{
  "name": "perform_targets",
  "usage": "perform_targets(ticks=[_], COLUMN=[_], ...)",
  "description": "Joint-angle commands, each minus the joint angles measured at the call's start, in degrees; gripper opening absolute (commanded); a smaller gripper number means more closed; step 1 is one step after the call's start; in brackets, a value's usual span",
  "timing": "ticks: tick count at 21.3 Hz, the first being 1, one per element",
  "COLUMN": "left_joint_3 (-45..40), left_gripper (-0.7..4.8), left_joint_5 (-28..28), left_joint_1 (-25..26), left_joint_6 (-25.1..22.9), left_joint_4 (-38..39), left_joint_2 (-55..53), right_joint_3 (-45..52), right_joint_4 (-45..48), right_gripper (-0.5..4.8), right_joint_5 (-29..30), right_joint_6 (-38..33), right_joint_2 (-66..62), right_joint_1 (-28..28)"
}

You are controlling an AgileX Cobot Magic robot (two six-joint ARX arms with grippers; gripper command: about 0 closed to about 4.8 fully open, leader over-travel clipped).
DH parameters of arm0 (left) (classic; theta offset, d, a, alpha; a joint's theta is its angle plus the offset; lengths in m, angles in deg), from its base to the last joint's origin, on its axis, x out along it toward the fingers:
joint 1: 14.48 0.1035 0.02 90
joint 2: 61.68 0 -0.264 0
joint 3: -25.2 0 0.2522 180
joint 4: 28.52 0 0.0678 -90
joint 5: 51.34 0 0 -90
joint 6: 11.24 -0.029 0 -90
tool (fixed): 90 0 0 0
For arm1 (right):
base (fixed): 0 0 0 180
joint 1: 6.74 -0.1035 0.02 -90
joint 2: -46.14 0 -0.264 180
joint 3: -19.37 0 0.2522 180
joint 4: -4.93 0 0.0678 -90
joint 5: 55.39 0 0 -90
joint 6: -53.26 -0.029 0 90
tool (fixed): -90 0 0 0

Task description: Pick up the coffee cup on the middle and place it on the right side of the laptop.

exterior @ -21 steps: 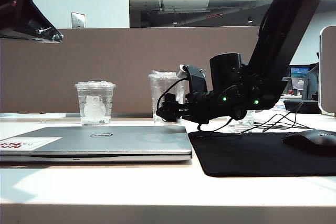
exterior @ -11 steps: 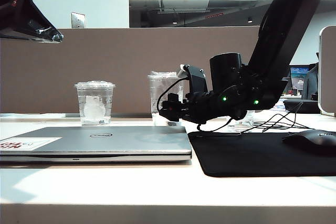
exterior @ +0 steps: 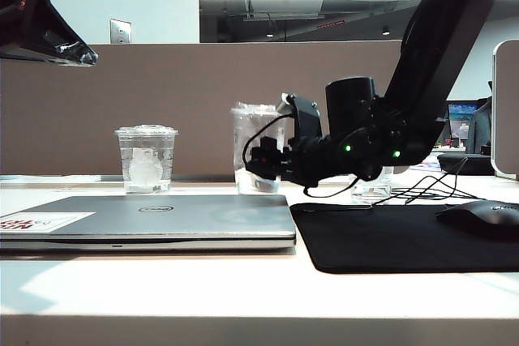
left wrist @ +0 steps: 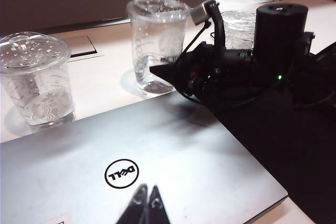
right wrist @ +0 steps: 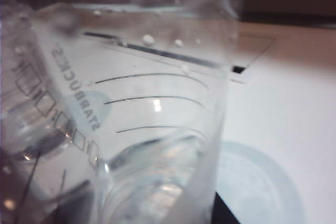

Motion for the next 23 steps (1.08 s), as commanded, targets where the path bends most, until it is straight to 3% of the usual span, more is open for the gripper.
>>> perform_targets(ticks=[1, 10, 23], left_joint_3=[0.24, 0.24, 0.24], left_gripper=[-0.05, -0.05, -0.05], left_joint_5=[-0.02, 0.00, 0.00], left_joint_1=[0.04, 0.04, 0.04], left_joint_6=[-0.26, -0.26, -0.26], left_joint_4=[-0.66, -0.70, -0.70], left_joint_2=[0.02, 0.02, 0.02], right_joint_3=[-0.20, 6.01, 29.38], right_joint_4=[2.97, 7.32, 16.96], right_gripper=[2.77, 2.77, 2.77], right_joint_5=[1.42, 1.88, -2.93], right_joint_6=[-0.50, -3.02, -2.89], right_joint_2=[1.86, 6.97, 21.27], right_joint_1=[-0.20, -0.13, 0.39])
